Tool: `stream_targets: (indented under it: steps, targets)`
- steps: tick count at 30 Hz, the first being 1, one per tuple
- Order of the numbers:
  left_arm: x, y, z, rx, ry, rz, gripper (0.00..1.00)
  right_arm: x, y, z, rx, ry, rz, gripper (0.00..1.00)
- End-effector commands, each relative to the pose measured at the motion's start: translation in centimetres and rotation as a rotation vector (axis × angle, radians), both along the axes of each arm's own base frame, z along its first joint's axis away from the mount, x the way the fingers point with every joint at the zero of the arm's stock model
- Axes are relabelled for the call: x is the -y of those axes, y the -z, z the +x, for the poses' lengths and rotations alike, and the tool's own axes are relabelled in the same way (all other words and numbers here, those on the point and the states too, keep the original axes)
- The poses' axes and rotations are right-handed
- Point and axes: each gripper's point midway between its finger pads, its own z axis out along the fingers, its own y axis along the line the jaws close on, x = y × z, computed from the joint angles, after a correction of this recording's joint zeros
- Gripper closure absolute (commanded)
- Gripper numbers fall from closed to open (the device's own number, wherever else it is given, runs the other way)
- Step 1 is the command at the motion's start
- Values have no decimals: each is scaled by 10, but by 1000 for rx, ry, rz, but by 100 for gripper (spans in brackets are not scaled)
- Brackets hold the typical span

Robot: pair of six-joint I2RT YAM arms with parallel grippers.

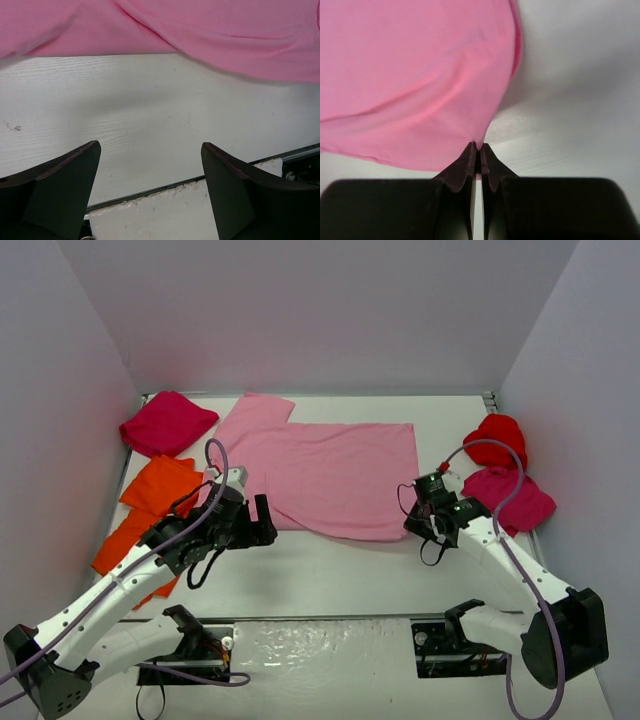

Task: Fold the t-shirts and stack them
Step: Fold the tshirt

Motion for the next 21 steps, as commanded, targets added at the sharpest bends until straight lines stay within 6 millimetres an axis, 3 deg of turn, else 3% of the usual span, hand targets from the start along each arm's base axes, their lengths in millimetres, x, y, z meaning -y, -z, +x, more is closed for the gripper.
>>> stream_targets:
  steps: [1,8,21]
  targets:
    - [18,-29,12,66,15,-86,21,2,-26,42,48,-45,-105,100]
    - [11,-28,6,62,3,-85,21,-1,-21,84,58,-64,-185,100]
    - [0,-29,-1,66,-23,-70,21,32,-28,161,96,32,-279,100]
